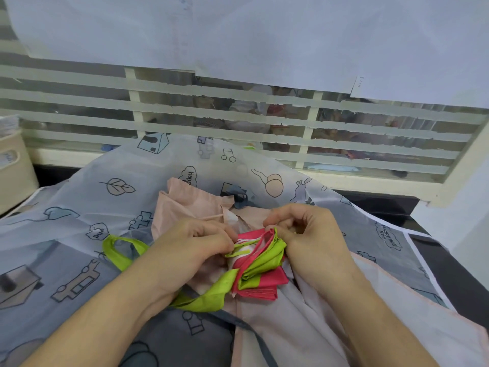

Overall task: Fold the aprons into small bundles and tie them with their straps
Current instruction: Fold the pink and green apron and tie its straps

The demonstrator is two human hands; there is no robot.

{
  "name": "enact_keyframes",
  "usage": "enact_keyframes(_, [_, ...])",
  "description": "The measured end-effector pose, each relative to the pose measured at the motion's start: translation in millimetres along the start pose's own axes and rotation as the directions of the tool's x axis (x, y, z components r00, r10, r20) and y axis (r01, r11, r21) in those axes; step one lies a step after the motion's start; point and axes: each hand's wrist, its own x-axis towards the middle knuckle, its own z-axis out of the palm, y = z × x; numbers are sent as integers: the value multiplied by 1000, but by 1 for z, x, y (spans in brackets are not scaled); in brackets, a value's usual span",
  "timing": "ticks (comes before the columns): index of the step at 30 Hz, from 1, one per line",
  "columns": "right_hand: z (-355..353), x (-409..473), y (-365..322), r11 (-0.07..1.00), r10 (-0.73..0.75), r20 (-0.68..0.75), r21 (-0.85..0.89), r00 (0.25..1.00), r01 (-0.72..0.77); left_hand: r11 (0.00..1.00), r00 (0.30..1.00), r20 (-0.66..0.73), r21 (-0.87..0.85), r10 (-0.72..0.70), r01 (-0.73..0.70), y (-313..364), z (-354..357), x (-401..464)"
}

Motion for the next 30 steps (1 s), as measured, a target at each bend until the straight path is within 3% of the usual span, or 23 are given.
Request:
enact_keyframes(5, [-6, 5, 5, 982, -39, -43, -188, 998, 30, 997, 998, 19, 48, 62, -63, 5, -6, -5])
enact_keyframes(13, [-2, 1, 0, 938, -123, 78, -318, 989, 141, 983, 984, 116, -141, 137, -120, 3, 4, -9])
enact_keyframes(17, [-4, -2, -5, 938, -116, 79, -320, 990, 136, 992, 990, 68, -3, 123, -123, 0, 9, -6])
enact_keyframes(22, [-7, -5, -9, 887, -160, 131, -417, 978, 201, 997, 997, -18, 20, 76, -75, -4, 11, -3])
enact_keyframes(30, [-11, -5, -13, 985, -105, 217, -115, 970, 133, 991, 999, -9, -127, 37, -38, -10, 10, 3])
